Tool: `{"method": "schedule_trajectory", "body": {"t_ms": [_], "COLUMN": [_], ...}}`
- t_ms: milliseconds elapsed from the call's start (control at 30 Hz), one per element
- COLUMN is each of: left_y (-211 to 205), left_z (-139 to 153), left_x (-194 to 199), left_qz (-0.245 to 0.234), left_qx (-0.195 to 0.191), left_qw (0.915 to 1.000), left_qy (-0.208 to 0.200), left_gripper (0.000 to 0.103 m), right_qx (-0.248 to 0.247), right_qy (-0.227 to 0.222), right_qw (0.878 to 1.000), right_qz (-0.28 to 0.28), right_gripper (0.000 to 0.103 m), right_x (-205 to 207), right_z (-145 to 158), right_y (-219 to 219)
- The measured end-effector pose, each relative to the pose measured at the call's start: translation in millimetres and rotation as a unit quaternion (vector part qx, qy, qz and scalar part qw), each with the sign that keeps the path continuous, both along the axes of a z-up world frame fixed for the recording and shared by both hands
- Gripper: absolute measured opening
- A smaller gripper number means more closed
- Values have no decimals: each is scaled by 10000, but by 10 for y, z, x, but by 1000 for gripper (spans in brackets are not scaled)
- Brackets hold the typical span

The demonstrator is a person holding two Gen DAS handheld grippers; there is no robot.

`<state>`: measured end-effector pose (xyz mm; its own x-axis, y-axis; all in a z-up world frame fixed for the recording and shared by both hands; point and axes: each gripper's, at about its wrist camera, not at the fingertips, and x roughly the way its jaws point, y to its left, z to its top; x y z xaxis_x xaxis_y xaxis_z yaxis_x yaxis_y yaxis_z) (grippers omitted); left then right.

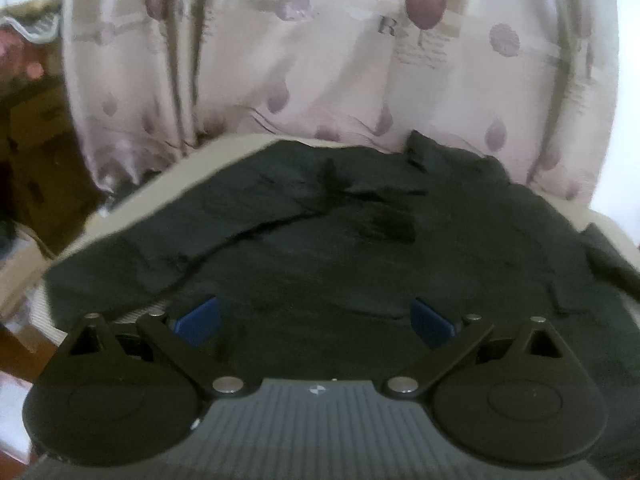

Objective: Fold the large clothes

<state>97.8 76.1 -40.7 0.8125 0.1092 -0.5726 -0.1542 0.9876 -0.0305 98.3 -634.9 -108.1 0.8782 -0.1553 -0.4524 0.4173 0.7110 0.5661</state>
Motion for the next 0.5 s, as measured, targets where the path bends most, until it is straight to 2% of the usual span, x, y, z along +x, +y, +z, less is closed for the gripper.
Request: {"method": "schedule_trajectory", "body": {"t_ms": [67, 133, 233, 367, 400, 433, 467, 500], "left_y": [78, 148, 205, 175, 157, 126, 93, 64], "left_z": [-34, -77, -121, -90, -76, -65, -56, -44], "left_x": [-32, -66, -115, -225, -265, -309, -335, -354], "left_qz": [126, 220, 293, 260, 223, 183, 159, 139], "left_qx": [162, 238, 141, -30, -28, 6, 56, 117], "left_qw": [9998, 9994, 9991, 9994, 9995, 9997, 9998, 9998], "left_qy": [10, 96, 265, 247, 211, 166, 134, 107], "left_gripper": [101, 101, 100, 101, 101, 101, 101, 101], "right_qx": [92, 49, 71, 283, 317, 400, 439, 318], "right_qy": [-57, -6, 154, 426, 487, 536, 627, 727], "right_qw": [9966, 9883, 9741, 9594, 9560, 9515, 9464, 9449], "right_qz": [815, 1523, 2256, 2775, 2875, 3003, 3137, 3175], "right_gripper": [77, 89, 89, 89, 87, 71, 34, 23], "right_x": [-280, -543, -755, -696, -663, -637, -614, -607], "right_z": [-17, -32, -93, -239, -266, -307, -347, -364], "right_y": [395, 788, 1209, 1605, 1674, 1759, 1847, 1944]}}
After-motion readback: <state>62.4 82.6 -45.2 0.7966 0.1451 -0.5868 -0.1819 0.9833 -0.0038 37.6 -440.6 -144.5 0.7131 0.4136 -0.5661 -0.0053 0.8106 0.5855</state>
